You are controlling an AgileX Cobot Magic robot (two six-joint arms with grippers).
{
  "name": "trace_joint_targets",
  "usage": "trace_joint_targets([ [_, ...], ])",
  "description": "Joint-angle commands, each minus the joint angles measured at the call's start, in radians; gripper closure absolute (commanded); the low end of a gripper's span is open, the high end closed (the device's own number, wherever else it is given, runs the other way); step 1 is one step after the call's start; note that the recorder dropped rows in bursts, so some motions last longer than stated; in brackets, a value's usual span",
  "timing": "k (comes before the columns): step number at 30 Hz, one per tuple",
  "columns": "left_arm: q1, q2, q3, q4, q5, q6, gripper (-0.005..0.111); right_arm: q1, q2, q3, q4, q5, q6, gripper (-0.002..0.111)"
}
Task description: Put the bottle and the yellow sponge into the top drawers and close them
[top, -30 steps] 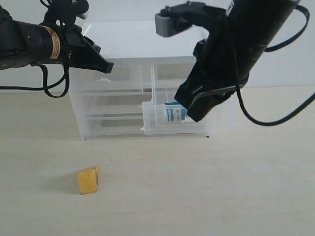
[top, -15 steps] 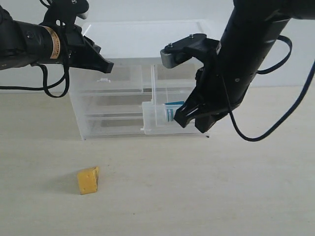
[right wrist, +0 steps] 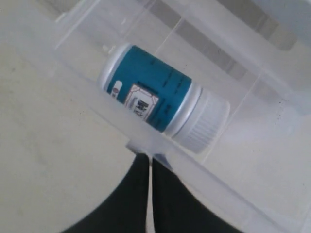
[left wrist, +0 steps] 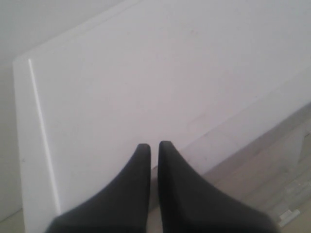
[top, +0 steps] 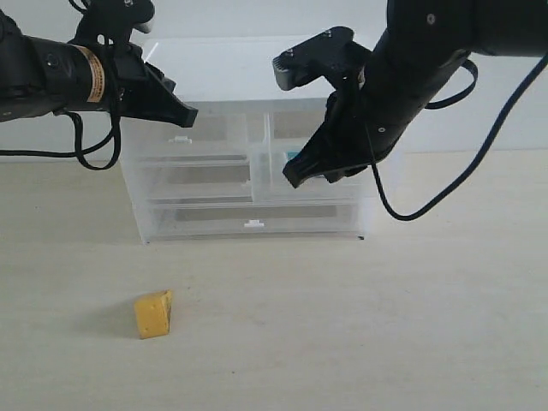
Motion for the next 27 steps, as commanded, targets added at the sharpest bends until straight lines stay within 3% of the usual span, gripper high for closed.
trace_joint_targets([
  [1,-0.003,0.001,0.011,-0.006,0.012,-0.009,0.103,0.0,0.038,0.003,-0.018,-0.129,0.03,0.108],
  [9,-0.003,0.002,0.029,-0.006,0.002,-0.009,0.103,-0.032,0.098,0.003,-0.091,-0.378,0.058,0.108],
  [18,-0.003,0.002,0.029,-0.006,-0.008,-0.009,0.103,-0.111,0.127,0.003,-0.091,-0.495,0.083,0.108],
  [20,-0.003,0.002,0.029,-0.006,-0.008,-0.009,0.103,-0.111,0.123,0.003,-0.091,-0.468,0.083,0.108],
  [27,-0.005,-0.086,0.029,-0.008,0.024,-0.051,0.103,-0.107,0.006,0.003,-0.076,-0.127,-0.043,0.108],
])
